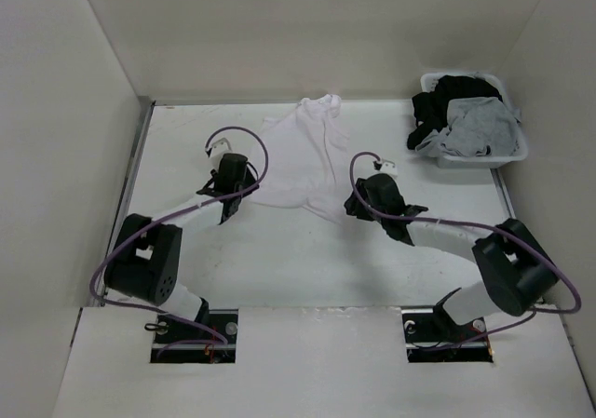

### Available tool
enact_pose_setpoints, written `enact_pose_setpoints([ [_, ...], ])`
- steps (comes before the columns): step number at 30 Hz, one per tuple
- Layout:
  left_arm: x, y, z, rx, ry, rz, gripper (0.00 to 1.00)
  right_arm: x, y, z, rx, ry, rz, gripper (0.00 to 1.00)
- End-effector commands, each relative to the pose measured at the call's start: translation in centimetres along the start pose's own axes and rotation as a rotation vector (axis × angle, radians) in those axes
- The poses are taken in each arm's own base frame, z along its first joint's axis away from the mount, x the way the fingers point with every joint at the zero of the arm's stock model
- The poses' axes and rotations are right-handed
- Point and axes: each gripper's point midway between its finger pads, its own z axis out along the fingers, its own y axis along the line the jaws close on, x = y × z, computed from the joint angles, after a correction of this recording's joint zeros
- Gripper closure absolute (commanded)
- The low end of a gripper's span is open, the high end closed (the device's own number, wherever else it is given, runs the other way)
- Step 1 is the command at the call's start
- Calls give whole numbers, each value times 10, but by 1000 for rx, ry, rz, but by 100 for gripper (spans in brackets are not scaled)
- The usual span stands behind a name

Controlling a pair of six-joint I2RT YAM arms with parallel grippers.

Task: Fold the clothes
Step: Flatten the tank top out

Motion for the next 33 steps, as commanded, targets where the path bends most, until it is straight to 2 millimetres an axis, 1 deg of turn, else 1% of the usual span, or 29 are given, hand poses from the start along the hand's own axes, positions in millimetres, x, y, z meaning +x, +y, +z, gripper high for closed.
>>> enact_pose_setpoints([
  [1,-16,-13,13,-3,-26,21,60,-22,13,17,-5,-65,3,51],
  [3,-18,-12,20,-19,-33,15,60,-20,4,25,46,-68,10,48],
  [4,-22,-13,25,-24,-46,19,61,-18,2,28,59,-60,9,48],
  [6,-24,-19,34,-21,-42,29,61,-12,-1,34,78,-33,6,48],
  [8,-19,-23,43,-23,-18,60,62,-8,-9,36,118,-25,11,48],
  [11,-5,-21,49,-42,19,74,65,-4,-14,38,129,1,37,50],
  [15,4,-15,47,-52,35,75,75,11,-6,40,81,69,70,55],
  [16,5,-13,47,-57,35,71,78,12,-7,41,78,75,81,57],
  [18,7,-10,46,-56,39,61,85,11,-7,43,75,73,98,64],
  [20,5,-12,45,-49,38,54,91,7,-4,45,62,71,103,74],
  [22,0,-16,38,-32,24,46,95,1,1,45,52,61,109,89],
  [23,-4,-19,32,-17,10,37,95,-5,5,42,39,36,103,94],
  [25,-16,-26,14,19,-25,13,96,-22,9,33,27,-45,90,95],
  [27,-27,-31,-6,61,-65,-12,97,-27,24,16,-10,-88,40,95],
  [28,-29,-31,-17,80,-80,-22,97,-26,29,8,-25,-98,20,95],
  [30,-32,-28,-35,107,-107,-43,98,-17,41,-10,-71,-97,-23,95],
  [32,-30,-16,-52,118,-121,-67,99,-2,52,-27,-129,-84,-75,95],
  [33,-25,-9,-58,119,-118,-79,99,9,59,-38,-165,-72,-109,95],
])
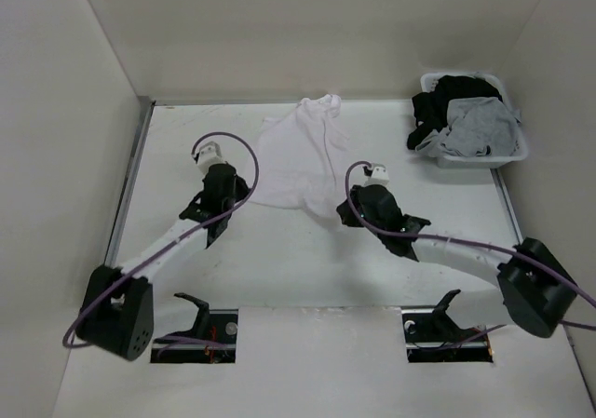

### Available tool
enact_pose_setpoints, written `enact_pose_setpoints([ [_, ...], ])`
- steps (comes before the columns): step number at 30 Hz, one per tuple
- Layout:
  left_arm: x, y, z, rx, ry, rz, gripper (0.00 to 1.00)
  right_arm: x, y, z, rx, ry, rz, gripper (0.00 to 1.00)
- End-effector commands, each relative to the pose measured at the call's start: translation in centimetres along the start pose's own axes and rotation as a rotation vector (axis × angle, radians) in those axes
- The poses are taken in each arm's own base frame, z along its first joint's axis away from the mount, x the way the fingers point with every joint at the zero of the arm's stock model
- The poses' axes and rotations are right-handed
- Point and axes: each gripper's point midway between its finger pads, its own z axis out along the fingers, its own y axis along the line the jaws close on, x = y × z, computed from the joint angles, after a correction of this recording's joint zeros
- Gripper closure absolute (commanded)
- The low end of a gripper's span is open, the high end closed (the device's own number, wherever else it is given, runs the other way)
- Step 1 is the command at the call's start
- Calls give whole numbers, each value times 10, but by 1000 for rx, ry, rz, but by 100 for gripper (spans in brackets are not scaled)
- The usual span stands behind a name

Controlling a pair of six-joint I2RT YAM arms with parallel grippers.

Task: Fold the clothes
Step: Flatten the tank top out

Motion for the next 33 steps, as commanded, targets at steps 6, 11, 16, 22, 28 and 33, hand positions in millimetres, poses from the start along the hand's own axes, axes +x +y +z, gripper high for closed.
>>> enact_pose_setpoints([
  [6,6,40,-21,-46,-24,-93,91,87,43,-74,-214,150,-307,96],
  [11,-18,10,9,-43,-36,-65,81,144,59,-105,-266,305,-491,93],
  [16,-11,0,33,-101,9,76,77,159,34,-90,-107,329,-550,52],
  [22,14,28,31,-257,59,201,83,118,57,-77,-173,212,-375,54],
  [28,46,40,39,-287,148,234,83,78,43,-48,-128,116,-221,64],
  [33,50,43,43,-296,155,229,78,63,45,-34,-158,80,-147,62],
])
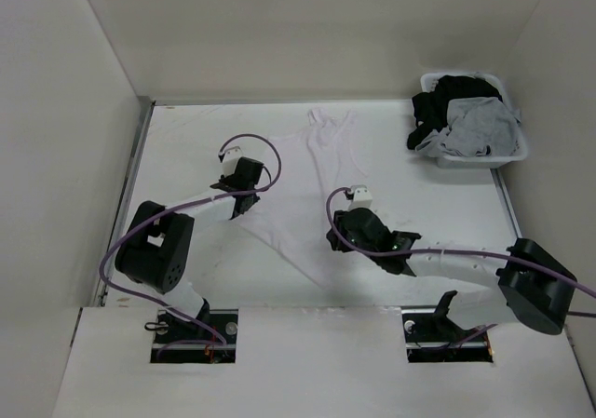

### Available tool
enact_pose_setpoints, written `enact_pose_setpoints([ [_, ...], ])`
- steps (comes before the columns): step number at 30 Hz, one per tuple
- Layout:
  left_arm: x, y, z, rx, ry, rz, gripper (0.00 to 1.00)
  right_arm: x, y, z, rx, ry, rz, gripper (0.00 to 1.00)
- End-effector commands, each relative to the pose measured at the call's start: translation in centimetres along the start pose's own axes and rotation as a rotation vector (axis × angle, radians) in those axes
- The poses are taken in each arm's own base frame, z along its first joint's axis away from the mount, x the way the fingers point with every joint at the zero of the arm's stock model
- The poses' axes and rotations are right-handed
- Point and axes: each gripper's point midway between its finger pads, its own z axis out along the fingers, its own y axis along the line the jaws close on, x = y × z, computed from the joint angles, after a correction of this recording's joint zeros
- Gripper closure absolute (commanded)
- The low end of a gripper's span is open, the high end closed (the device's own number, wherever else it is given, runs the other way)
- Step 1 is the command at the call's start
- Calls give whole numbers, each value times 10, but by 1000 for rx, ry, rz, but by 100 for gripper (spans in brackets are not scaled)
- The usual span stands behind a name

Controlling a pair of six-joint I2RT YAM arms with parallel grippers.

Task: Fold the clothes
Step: Flatten the tank top out

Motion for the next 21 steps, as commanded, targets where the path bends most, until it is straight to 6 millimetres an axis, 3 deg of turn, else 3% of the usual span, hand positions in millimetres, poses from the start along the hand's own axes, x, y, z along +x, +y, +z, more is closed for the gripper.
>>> enact_pose_setpoints([
  [1,-11,-2,1,-6,-31,-11,78,-18,19,7,-94,-59,69,62],
  [9,3,2,10,-19,7,6,79,-14,23,16,-101,-47,84,61],
  [13,6,5,13,-23,10,3,79,-29,14,23,-85,-83,115,59],
  [15,6,4,14,-22,9,4,84,-38,11,29,-78,-103,126,58],
  [21,-10,-2,-1,4,-43,-16,96,-71,-33,64,53,-144,226,49],
])
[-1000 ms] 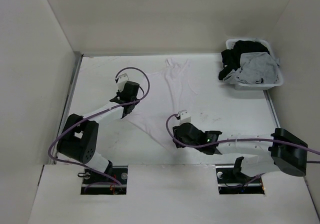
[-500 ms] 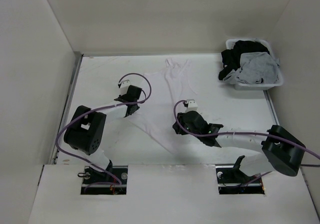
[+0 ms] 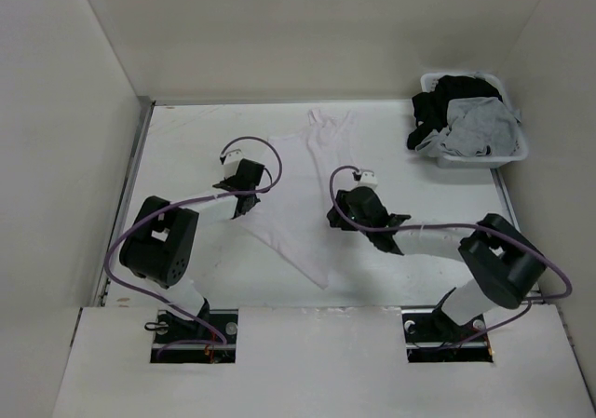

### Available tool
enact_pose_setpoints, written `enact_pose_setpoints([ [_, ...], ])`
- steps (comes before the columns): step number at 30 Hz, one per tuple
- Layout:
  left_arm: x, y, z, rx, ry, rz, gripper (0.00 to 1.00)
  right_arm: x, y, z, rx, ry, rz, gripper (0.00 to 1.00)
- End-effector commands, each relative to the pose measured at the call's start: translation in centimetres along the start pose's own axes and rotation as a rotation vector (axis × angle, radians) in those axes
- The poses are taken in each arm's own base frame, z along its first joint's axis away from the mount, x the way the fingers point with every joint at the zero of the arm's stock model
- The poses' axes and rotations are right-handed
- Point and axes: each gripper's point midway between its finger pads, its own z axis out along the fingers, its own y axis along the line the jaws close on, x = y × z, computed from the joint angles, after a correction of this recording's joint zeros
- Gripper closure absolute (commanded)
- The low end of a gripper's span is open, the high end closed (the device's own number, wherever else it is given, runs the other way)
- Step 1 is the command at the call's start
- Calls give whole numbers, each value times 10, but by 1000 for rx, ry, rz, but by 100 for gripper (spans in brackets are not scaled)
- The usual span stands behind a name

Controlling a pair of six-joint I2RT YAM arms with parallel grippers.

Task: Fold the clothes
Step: Flatten the tank top out

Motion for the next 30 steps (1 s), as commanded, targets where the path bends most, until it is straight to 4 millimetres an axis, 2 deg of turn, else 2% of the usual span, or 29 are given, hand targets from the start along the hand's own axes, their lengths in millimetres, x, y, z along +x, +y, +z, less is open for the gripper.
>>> enact_pose_setpoints([
  [1,-23,-3,-17,31,-77,-42,96,-46,1,22,10,-99,102,48],
  [5,-30,7,-42,67,-121,-102,96,-66,-12,49,66,-123,159,44],
  [8,-31,22,-65,101,-155,-150,96,-76,-30,71,134,-100,191,40],
  [10,-24,33,-77,116,-163,-182,96,-74,-42,86,173,-47,221,41],
  [11,-19,38,-83,127,-160,-197,96,-75,-42,90,169,-29,237,49],
  [14,0,48,-92,154,-136,-235,96,-82,-38,94,161,-8,236,44],
  [17,16,54,-100,208,-119,-278,94,-86,-50,95,189,12,250,47],
  [19,20,59,-101,217,-121,-284,94,-84,-51,99,169,55,243,54],
  [21,24,65,-98,203,-113,-284,94,-84,-50,98,161,88,229,55],
  [25,28,71,-87,175,-80,-281,92,-84,-59,89,192,89,194,35],
  [28,29,73,-81,162,-66,-280,92,-76,-55,91,184,132,171,29],
  [29,28,71,-81,170,-69,-283,91,-74,-52,93,171,158,165,29],
  [30,27,69,-81,178,-73,-285,91,-74,-48,94,155,168,164,35],
])
